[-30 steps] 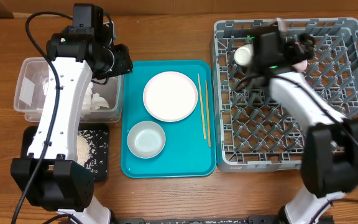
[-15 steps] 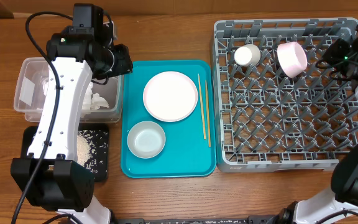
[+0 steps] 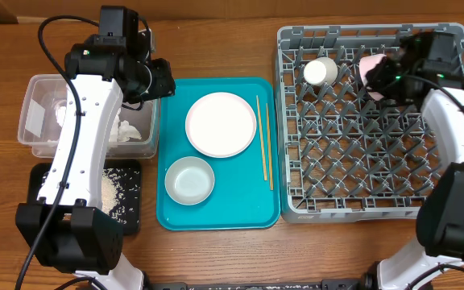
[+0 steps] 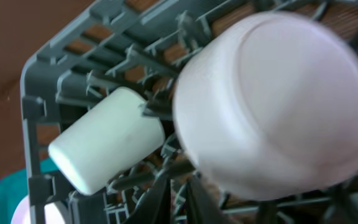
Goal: Sort waste into correct bins and load items into the dishwasher
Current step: 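Move the right gripper left to the small white bowl on the teal tray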
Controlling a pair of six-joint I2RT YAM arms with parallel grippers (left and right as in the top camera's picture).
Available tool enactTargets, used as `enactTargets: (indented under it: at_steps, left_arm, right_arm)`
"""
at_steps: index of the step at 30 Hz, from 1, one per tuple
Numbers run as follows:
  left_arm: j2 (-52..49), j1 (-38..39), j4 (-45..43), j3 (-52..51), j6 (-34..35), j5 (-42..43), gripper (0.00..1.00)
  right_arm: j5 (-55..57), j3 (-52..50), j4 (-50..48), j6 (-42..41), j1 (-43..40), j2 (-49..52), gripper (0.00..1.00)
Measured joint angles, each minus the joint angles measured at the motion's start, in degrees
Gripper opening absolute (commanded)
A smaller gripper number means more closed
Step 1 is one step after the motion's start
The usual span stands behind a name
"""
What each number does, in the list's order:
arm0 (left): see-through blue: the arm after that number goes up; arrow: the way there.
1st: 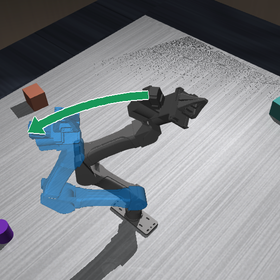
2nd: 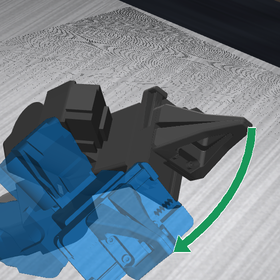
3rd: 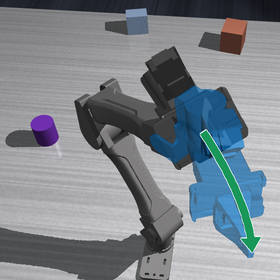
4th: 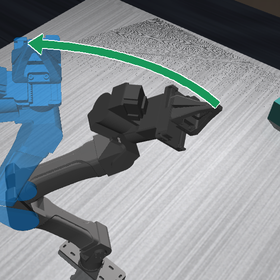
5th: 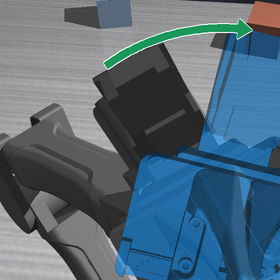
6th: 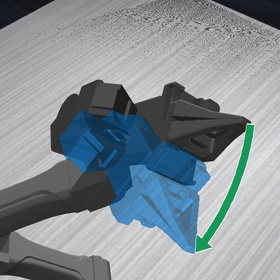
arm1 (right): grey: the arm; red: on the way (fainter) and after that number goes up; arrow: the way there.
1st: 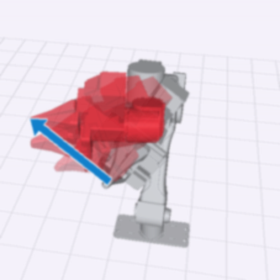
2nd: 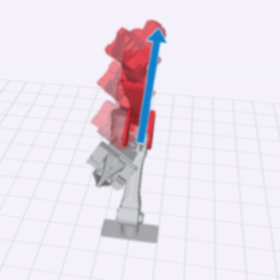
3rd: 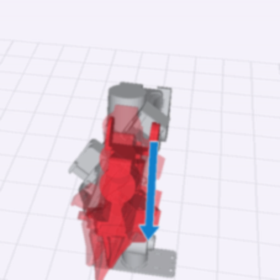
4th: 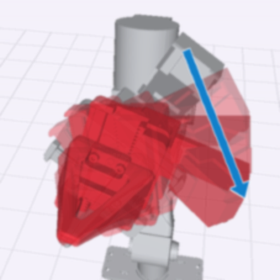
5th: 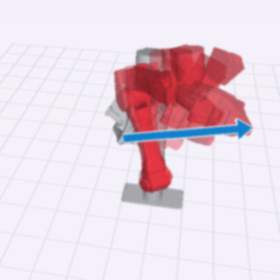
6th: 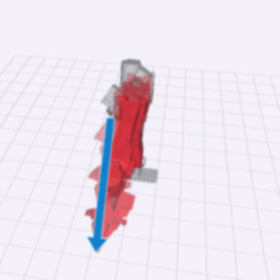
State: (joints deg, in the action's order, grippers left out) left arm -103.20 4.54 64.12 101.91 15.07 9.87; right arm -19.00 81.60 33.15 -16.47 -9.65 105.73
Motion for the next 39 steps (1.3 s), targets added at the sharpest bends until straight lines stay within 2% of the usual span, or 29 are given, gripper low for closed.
enactTargets:
  at_steps: [8, 16, 22, 30, 39]
  left_arm:
    - [0.00, 0.00, 0.04, -0.04, 0.00, 0.00, 0.54]
    - [0.00, 0.00, 0.61, -0.20, 0.00, 0.00, 0.53]
    - [0.00, 0.00, -0.35, -0.20, 0.00, 0.00, 0.54]
    - [0.00, 0.00, -0.55, -0.20, 0.00, 0.00, 0.54]
    - [0.00, 0.00, -0.90, -0.22, 0.00, 0.00, 0.54]
  right_arm:
    - [0.00, 0.33, 0.22, 0.07, 4.09, 0.00, 0.12]
    - [6.62, 6.32, -4.61, -0.72, -3.48, 0.24, 0.09]
    - [10.05, 6.36, -3.72, -1.49, -7.50, 1.70, 0.10]
    - [8.28, 5.16, 0.59, -1.44, -4.28, 6.34, 0.10]
    - [2.54, 5.18, 7.43, -0.20, -0.39, 4.61, 0.16]
